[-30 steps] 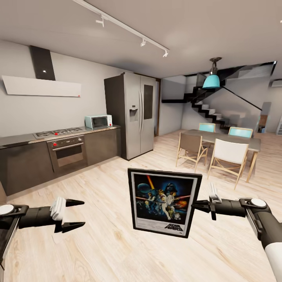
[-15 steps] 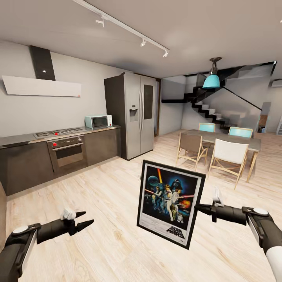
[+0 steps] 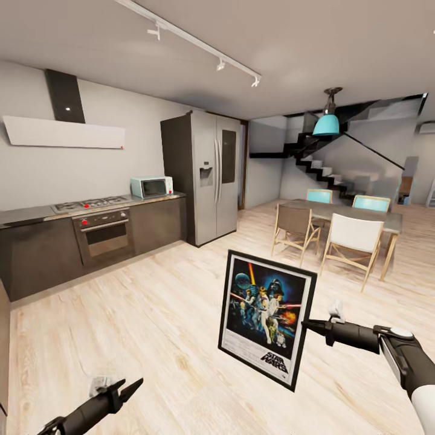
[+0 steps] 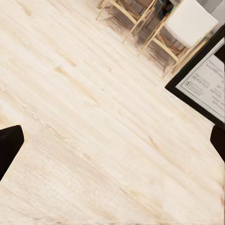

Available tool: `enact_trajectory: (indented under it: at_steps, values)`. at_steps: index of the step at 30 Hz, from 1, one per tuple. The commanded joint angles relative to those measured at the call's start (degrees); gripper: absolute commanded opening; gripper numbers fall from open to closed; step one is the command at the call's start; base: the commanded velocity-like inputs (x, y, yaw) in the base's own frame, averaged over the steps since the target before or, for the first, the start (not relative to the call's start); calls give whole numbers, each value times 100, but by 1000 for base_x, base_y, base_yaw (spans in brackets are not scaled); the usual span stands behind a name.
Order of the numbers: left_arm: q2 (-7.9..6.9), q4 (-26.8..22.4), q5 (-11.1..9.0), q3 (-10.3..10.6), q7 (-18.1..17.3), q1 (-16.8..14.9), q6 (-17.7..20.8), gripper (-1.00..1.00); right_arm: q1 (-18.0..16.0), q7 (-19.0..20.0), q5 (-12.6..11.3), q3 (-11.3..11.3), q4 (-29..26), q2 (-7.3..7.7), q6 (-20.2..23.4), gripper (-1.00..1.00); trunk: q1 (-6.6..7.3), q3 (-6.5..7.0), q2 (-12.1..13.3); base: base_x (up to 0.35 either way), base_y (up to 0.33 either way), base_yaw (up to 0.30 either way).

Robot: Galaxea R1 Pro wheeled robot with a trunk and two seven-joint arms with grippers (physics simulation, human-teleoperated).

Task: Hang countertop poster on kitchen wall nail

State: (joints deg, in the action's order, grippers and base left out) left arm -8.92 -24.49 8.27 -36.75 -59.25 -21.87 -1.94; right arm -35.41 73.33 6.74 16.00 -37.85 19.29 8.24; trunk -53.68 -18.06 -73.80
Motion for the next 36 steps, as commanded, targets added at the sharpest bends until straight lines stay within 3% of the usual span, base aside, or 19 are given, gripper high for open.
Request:
enact_trajectory:
  at_steps: [1,7,13,18,19,25,36]
  values:
    - [-7,112,58,-52,-12,-9,-99,100,-7,43,37,33,-10,-4,107,-100,0,-14,-5,0,0,0]
    - [-171,578,59,-62,156,-2,-400,100,-8,34,44,35,-47,8,478,-100,0,-64,-5,0,0,0]
    - [-616,1382,53,-68,337,14,-491,100,-9,33,46,35,-67,28,606,-100,0,-119,-5,0,0,0]
    - [-758,1876,45,-62,520,16,-820,100,-8,27,46,33,-72,25,626,-100,0,-165,-5,0,0,0]
    - [-880,1948,44,-61,558,16,-908,100,-8,25,46,30,-73,23,629,-100,0,-174,-5,0,0,0]
    - [-946,1983,43,-61,578,17,-952,100,-9,24,54,21,-73,11,626,-100,0,-230,-5,0,0,0]
    - [-934,2036,47,-68,580,17,-961,100,-8,27,49,18,-81,5,612,-100,0,-298,-5,-104,-82,0]
